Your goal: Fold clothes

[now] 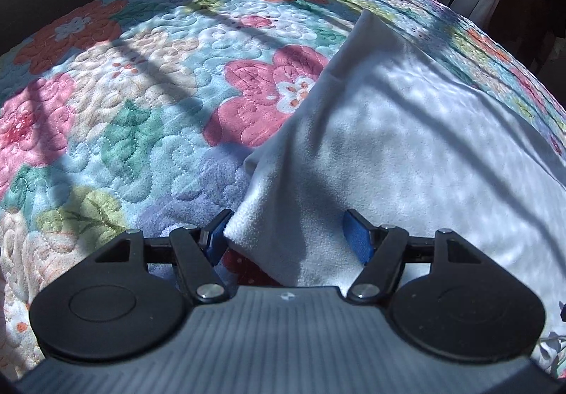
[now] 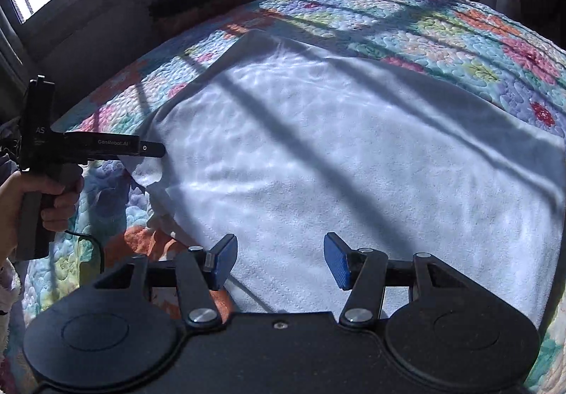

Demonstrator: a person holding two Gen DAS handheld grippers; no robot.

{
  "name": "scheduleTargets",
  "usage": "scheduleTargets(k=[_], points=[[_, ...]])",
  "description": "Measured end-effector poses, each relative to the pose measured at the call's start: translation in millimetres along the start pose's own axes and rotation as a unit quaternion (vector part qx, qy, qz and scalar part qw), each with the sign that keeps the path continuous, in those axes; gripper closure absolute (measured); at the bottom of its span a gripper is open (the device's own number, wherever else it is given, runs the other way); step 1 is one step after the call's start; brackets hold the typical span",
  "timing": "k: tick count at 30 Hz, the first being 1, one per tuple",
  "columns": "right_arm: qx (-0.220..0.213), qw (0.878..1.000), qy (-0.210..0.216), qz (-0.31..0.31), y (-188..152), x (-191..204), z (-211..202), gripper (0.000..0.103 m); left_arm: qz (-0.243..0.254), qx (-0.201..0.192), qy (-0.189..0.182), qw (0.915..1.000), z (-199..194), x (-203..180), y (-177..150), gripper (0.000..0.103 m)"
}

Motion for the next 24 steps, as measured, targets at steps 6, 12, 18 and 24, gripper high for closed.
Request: scheduleTargets(k=[6, 12, 18, 24], points=[[-0.018, 0.998, 0.056, 0.007, 13, 16, 16, 0.044, 0.013, 0.012, -0.007, 0.9998, 7, -4, 2, 0.044], [-0.031, 0.998, 0.056, -0.024, 17, 25, 27, 0.049, 0.026, 0.013, -0.031, 0.9991, 8, -8, 4, 0.052], [-0.044, 0.994, 0.005, -0.103, 34, 38, 23, 0.056, 0.001, -0.001, -0.083, 0.9965, 15, -8, 9, 0.045], [0.024, 0.996, 0.024, -0.084, 18, 24, 62, 0.055, -0.052, -0.010, -0.115, 0.9919, 12, -9, 16, 0.089]])
Point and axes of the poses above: each gripper's, at about its wrist camera, not at the fingertips, and z roughly the way its jaws point, x to its left, y to its top, the point moved 4 cm from there along z, roughly the way its jaws point, and after that the axes turned 13 degrees about -z, right-handed, at the moved point
